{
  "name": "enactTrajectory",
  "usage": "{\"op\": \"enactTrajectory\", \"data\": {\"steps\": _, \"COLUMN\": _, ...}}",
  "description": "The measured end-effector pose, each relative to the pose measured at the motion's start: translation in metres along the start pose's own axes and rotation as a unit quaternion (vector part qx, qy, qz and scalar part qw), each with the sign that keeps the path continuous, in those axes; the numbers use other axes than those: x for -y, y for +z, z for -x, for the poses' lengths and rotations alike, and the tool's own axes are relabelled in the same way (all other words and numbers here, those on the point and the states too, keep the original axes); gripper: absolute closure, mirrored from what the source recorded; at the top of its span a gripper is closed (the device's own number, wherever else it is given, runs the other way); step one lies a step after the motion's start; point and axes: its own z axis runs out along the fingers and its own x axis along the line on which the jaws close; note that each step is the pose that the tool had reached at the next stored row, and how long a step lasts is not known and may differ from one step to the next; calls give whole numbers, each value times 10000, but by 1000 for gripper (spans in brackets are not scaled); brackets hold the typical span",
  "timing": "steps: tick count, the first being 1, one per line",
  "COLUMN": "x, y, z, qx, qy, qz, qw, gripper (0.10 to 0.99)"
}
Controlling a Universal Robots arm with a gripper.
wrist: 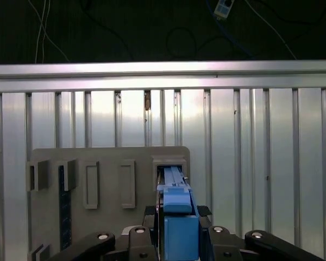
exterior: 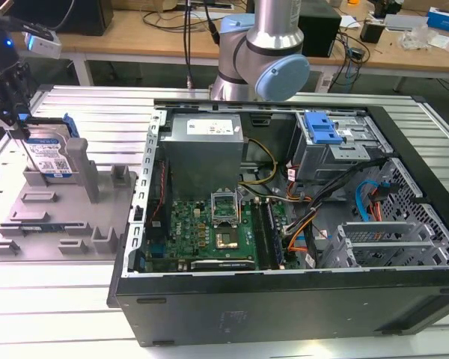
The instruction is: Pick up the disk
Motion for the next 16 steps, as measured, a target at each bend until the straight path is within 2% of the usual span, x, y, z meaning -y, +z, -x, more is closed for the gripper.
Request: {"op": "enactTrajectory", "data": {"steps": 16, "x": 0, "y": 10, "z": 0, "qx": -1, "qy": 0, "qz": 0, "qw": 10000, "gripper": 722}}
